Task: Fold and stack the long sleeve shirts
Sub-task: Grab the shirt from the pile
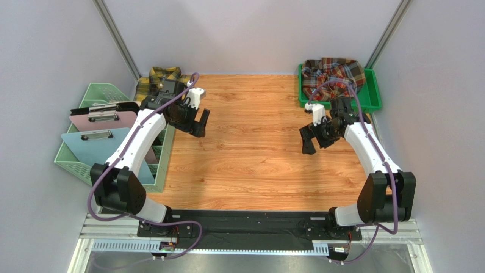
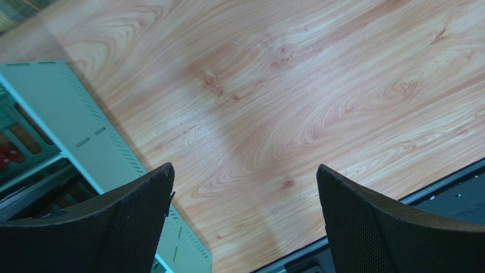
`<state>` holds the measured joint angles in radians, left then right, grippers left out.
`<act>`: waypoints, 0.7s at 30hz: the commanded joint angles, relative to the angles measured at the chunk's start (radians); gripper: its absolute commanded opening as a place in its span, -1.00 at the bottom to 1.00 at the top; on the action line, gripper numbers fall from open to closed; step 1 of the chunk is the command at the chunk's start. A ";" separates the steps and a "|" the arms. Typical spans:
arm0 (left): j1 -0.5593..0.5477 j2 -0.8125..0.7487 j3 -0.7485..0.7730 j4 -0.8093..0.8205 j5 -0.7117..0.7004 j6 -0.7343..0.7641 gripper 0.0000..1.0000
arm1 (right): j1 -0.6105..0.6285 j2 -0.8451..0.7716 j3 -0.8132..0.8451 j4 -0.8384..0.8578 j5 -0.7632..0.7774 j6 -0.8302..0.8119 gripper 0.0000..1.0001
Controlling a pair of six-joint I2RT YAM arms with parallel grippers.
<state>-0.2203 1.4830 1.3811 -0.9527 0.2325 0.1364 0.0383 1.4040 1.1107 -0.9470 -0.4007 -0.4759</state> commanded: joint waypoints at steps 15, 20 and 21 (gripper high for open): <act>-0.002 -0.104 0.118 -0.018 -0.067 0.062 0.98 | -0.103 0.703 1.021 0.221 0.237 0.128 0.99; -0.002 -0.113 0.092 -0.017 -0.087 0.066 0.98 | -0.112 0.907 1.201 0.221 0.310 0.100 1.00; -0.002 -0.115 0.087 -0.017 -0.088 0.068 0.98 | -0.112 0.924 1.222 0.232 0.322 0.094 1.00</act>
<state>-0.2207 1.4136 1.4834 -0.9688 0.1642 0.1783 -0.0750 2.2349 2.2368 -0.7349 -0.1558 -0.3748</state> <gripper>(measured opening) 0.992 0.998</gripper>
